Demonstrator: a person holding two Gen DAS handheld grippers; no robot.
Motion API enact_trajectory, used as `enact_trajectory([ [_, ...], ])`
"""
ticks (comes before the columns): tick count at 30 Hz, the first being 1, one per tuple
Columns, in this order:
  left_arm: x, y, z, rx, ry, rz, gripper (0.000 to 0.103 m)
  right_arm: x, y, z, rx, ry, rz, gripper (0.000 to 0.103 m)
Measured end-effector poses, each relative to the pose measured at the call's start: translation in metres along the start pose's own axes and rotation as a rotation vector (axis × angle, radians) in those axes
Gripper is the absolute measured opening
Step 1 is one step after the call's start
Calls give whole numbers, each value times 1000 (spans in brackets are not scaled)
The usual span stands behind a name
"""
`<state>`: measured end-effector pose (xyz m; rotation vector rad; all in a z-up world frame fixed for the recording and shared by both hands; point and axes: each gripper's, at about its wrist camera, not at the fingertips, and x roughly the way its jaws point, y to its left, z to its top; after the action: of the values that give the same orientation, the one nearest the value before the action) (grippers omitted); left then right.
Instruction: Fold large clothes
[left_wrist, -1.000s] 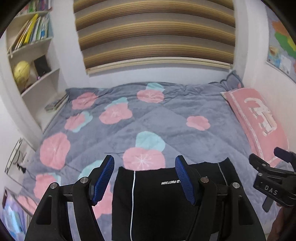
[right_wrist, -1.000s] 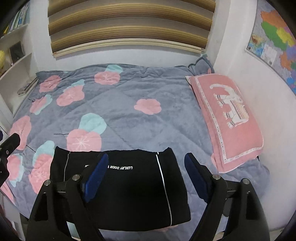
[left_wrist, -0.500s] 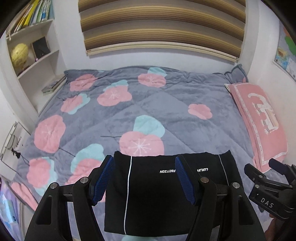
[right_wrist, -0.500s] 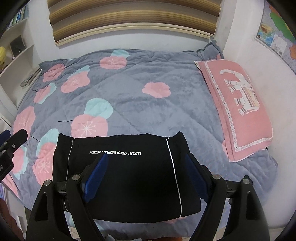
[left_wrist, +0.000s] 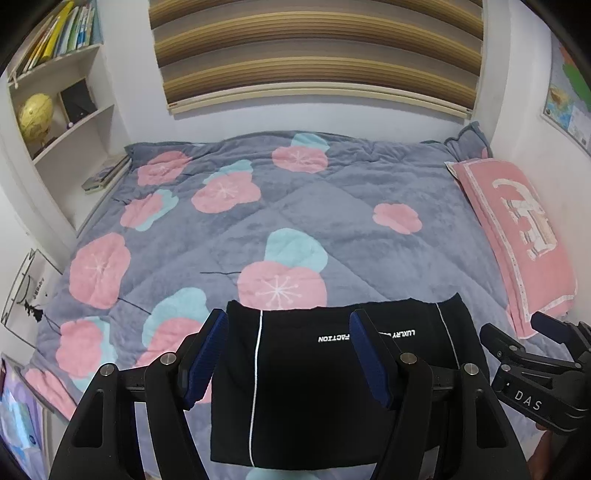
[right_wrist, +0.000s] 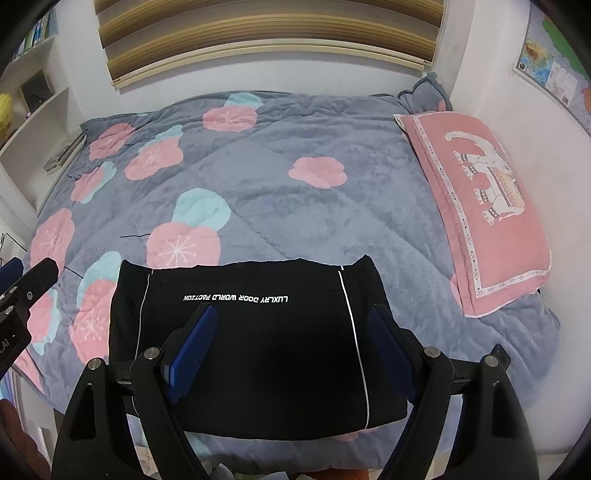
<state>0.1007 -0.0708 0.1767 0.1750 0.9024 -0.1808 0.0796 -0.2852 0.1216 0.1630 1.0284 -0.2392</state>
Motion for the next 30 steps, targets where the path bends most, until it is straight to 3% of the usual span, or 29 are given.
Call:
enact_trajectory([
  [30, 7, -1, -4, 6, 18, 9, 69, 8, 4, -5, -11, 22, 11, 85],
])
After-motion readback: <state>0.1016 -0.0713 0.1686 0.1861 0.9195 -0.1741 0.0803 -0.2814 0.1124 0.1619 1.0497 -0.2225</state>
